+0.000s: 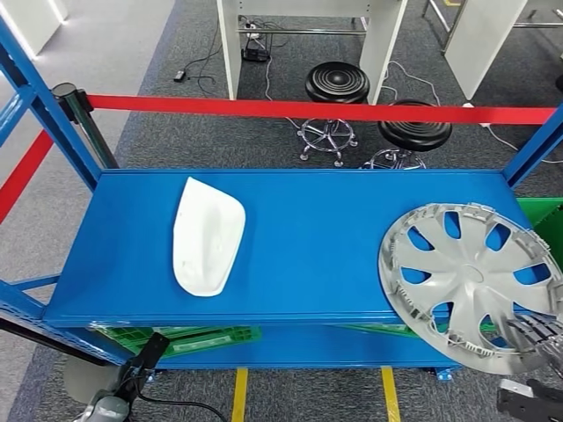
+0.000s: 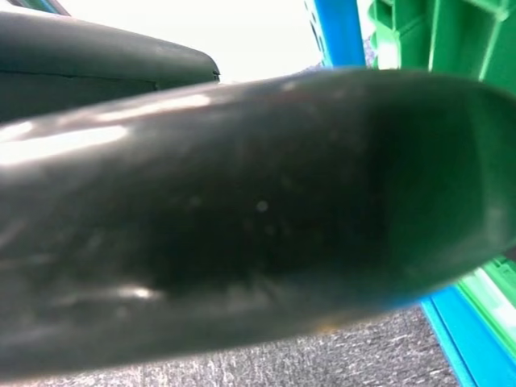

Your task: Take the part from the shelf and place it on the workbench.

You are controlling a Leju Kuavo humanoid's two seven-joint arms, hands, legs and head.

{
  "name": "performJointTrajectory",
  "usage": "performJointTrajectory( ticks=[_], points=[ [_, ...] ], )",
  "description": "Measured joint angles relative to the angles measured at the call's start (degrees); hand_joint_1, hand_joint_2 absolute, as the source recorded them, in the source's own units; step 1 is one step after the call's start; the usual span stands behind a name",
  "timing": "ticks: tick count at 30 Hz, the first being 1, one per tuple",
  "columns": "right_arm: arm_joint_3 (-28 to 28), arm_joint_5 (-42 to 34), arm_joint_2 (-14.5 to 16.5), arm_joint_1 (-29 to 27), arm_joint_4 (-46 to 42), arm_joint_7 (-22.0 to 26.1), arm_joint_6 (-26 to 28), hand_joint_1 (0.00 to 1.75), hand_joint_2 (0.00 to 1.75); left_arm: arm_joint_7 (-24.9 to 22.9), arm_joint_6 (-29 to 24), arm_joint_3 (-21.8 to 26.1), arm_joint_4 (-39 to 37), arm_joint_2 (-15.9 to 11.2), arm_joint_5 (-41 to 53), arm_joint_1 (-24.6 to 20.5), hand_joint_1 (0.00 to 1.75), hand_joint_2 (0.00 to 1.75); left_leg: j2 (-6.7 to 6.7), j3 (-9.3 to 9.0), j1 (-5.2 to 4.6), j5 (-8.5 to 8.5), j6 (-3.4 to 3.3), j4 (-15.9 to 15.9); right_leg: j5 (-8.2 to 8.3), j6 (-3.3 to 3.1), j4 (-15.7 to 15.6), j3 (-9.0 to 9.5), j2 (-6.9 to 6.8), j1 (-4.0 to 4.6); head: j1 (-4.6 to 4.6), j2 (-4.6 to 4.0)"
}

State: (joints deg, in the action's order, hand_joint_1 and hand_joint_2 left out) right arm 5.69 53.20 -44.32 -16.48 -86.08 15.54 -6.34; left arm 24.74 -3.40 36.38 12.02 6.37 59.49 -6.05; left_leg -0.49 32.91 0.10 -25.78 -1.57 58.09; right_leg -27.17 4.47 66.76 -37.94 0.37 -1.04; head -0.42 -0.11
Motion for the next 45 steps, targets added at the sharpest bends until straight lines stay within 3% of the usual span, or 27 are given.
performJointTrajectory(
  ticks=[2,3,5,7,8,10,12,13,14,16,17,18,22,24,26,27,28,29,31,33,36,38,41,42,43,45],
  points=[
    [-1.4,0.1,-1.0,0.8,0.2,0.0,0.4,0.00,1.75,0.0,0.0,-0.1,0.0,0.0,0.1,-0.1,0.00,0.00,-0.06,0.02,-0.25,-0.19,0.52,0.2,1.91,-0.18,-6.3,3.27,0.13,-0.06,0.00,0.00],
    [-2.1,0.5,-1.5,1.1,0.3,0.2,0.8,0.00,1.75,0.0,0.0,-0.1,0.0,-0.1,0.1,-0.2,0.00,0.00,-0.09,0.12,-0.38,-0.17,0.79,0.3,1.90,-0.38,-7.4,3.84,0.21,-0.03,-0.03,0.00],
    [-3.6,1.8,-2.2,1.9,0.5,0.6,2.2,0.00,1.75,-0.1,0.1,-0.2,0.0,-0.1,0.3,-0.2,0.00,0.00,-0.12,0.30,-0.47,-0.05,1.29,0.2,1.87,-1.10,-7.5,3.84,0.31,0.02,-0.10,0.00],
    [-5.4,3.8,-2.8,3.1,0.7,1.3,4.1,0.00,1.75,-0.3,0.1,-0.2,0.0,0.0,0.5,-0.3,0.00,0.00,-0.07,0.81,-0.41,-1.06,1.85,1.4,1.98,-1.89,-7.6,3.82,0.31,-0.09,-0.23,0.00],
    [-6.3,4.6,-2.9,3.8,0.8,1.6,5.1,0.00,1.75,-0.4,0.2,-0.3,0.0,0.0,0.6,-0.5,0.00,0.00,-0.05,1.75,-0.37,-2.39,2.14,3.4,2.03,-2.24,-7.6,3.84,0.29,-0.19,-0.33,0.00],
    [-8.2,6.1,-3.1,4.8,1.2,2.4,7.3,0.00,1.75,-0.6,0.3,-0.4,0.0,0.1,0.7,-0.7,0.00,0.00,-0.02,5.28,-0.32,-6.03,2.47,11.0,2.00,-2.58,-7.6,3.81,0.18,-0.19,-0.51,0.00],
    [-10.1,7.3,-3.2,5.3,1.9,3.2,9.6,0.00,1.75,-0.8,0.5,-0.4,0.0,0.1,0.9,-0.8,0.00,0.00,-0.01,8.17,-0.31,-7.55,2.49,16.7,1.98,-2.63,-7.6,3.82,0.10,-0.16,-0.52,0.00],
    [-11.0,7.7,-3.2,5.6,2.3,3.5,10.8,0.00,1.75,-0.9,0.6,-0.5,0.0,0.1,1.0,-0.8,0.00,0.00,-0.01,8.18,-0.31,-6.59,2.40,16.5,1.97,-2.63,-7.6,3.85,0.10,-0.16,-0.52,0.00],
    [-11.8,8.1,-3.2,5.7,2.7,3.8,11.9,0.00,1.75,-1.0,0.7,-0.6,0.0,0.1,1.0,-0.8,0.00,0.00,-0.01,7.06,-0.32,-4.67,2.23,13.9,1.97,-2.62,-7.6,3.92,0.11,-0.15,-0.52,0.00],
    [-13.2,8.4,-3.2,6.1,3.3,4.0,13.5,0.00,1.75,-1.0,0.8,-0.7,0.0,0.1,1.1,-1.0,0.00,0.00,0.00,3.30,-0.39,-0.69,1.76,5.8,1.91,-2.50,-7.6,3.99,0.14,-0.04,-0.51,0.00],
    [-13.8,8.4,-3.2,6.3,3.6,4.0,13.9,0.00,1.75,-1.0,0.8,-0.7,0.0,0.1,1.1,-1.1,0.00,0.00,0.00,1.85,-0.42,0.32,1.57,2.7,1.92,-2.32,-7.5,3.91,0.17,0.06,-0.49,0.00],
    [-14.2,8.6,-3.2,6.4,3.9,4.0,14.1,0.00,1.75,-1.0,0.8,-0.8,0.0,0.1,1.1,-1.1,0.00,0.00,0.00,1.10,-0.46,0.64,1.42,0.9,1.96,-2.07,-7.6,3.81,0.19,0.14,-0.47,0.00],
    [-15.5,9.1,-3.1,6.7,4.9,4.4,15.3,0.02,1.75,-1.0,0.8,-1.3,0.0,0.2,1.2,-1.1,0.00,0.00,0.00,0.85,-0.22,0.81,0.50,-0.3,1.65,-0.78,-7.3,3.35,0.14,0.14,-0.32,0.00],
    [-16.0,9.1,-3.0,6.9,5.3,4.6,16.3,0.46,1.75,-1.1,0.8,-1.5,0.0,0.2,1.2,-1.2,0.00,0.00,0.03,0.68,0.00,0.96,0.05,-0.5,-1.03,-0.27,-2.6,1.08,0.04,0.08,-0.08,0.00],
    [-16.6,9.1,-2.7,6.9,5.7,4.4,17.3,1.30,1.75,-1.1,0.8,-1.6,0.0,0.1,1.2,-1.2,0.00,0.00,0.03,0.68,-0.05,0.93,-0.09,-0.5,-4.28,0.08,5.1,-2.59,0.02,0.02,0.04,0.00],
    [-17.0,9.0,-2.5,6.9,5.9,4.3,17.8,1.51,1.75,-1.2,0.8,-1.7,0.0,0.1,1.2,-1.2,0.00,0.00,0.03,0.65,-0.07,0.91,-0.11,-0.5,-4.78,0.18,7.5,-3.81,0.02,0.01,0.04,0.00],
    [-17.2,9.0,-2.2,6.9,6.1,4.1,18.3,1.72,1.75,-1.3,0.8,-1.7,0.0,0.1,1.2,-1.1,0.00,0.00,0.03,0.57,-0.05,0.88,-0.10,-0.5,-4.19,0.24,7.7,-4.01,0.02,-0.02,0.06,0.00],
    [-17.5,8.9,-2.0,6.9,6.2,4.0,18.8,1.75,1.75,-1.4,0.8,-1.7,0.0,0.1,1.2,-1.1,0.00,0.00,0.03,0.43,-0.01,0.81,-0.03,-0.5,-2.53,0.27,5.6,-2.98,0.01,-0.08,0.05,0.00],
    [-17.9,8.9,-1.7,7.0,6.3,3.7,19.5,1.75,1.75,-1.5,0.8,-1.7,0.0,0.1,1.2,-1.1,0.00,0.00,0.00,0.11,-0.02,0.55,0.36,-0.4,1.05,0.38,-2.3,1.05,0.01,-0.23,0.07,0.00],
    [-18.2,8.7,-1.1,7.1,6.3,3.4,20.2,1.75,1.75,-1.5,0.8,-1.7,0.0,0.1,1.2,-1.1,0.00,0.00,-0.07,0.08,-0.20,0.41,0.95,-0.2,2.24,-0.08,-7.2,3.76,0.20,-0.24,0.03,0.00],
    [-18.6,8.1,-0.1,7.3,6.3,2.9,21.1,1.75,1.75,-1.7,0.8,-1.8,0.0,0.0,1.2,-1.0,0.00,0.00,-0.11,0.09,-0.08,0.52,1.80,-0.3,2.18,-1.47,-7.9,4.17,0.33,0.03,-0.11,0.00],
    [-18.7,8.0,0.4,7.4,6.3,2.6,21.7,1.75,1.75,-1.8,0.8,-1.8,0.0,0.0,1.1,-0.9,0.00,0.00,-0.05,0.86,0.10,-1.01,2.39,1.6,2.32,-2.36,-8.1,4.28,0.23,-0.01,-0.25,0.00],
    [-18.9,8.0,1.3,7.5,6.2,2.3,22.1,1.75,1.75,-1.9,0.8,-1.9,0.0,0.1,1.1,-0.7,0.00,0.00,-0.01,5.46,0.17,-6.45,2.92,12.1,2.38,-3.01,-8.2,4.20,0.08,-0.07,-0.45,0.00],
    [-18.9,8.0,1.5,7.4,6.2,2.2,22.2,1.75,1.75,-2.0,0.8,-1.9,0.0,0.0,1.1,-0.5,0.00,0.00,0.00,6.73,0.19,-7.41,2.98,15.0,2.40,-3.03,-8.2,4.16,0.07,-0.08,-0.44,0.00],
    [-19.0,7.9,1.8,7.3,6.2,2.1,22.2,1.75,1.75,-2.0,0.8,-1.9,0.0,0.0,1.1,-0.4,0.00,0.00,0.00,7.13,0.23,-7.30,3.01,16.0,2.44,-3.00,-8.2,4.13,0.07,-0.11,-0.45,0.00],
    [-19.0,7.6,2.2,7.3,6.2,1.8,22.4,1.75,1.75,-2.1,0.8,-1.9,0.0,-0.1,1.1,-0.2,0.00,0.00,0.01,4.78,0.39,-4.37,3.04,11.8,2.56,-2.81,-8.2,4.14,0.10,-0.23,-0.44,0.00]
  ],
)
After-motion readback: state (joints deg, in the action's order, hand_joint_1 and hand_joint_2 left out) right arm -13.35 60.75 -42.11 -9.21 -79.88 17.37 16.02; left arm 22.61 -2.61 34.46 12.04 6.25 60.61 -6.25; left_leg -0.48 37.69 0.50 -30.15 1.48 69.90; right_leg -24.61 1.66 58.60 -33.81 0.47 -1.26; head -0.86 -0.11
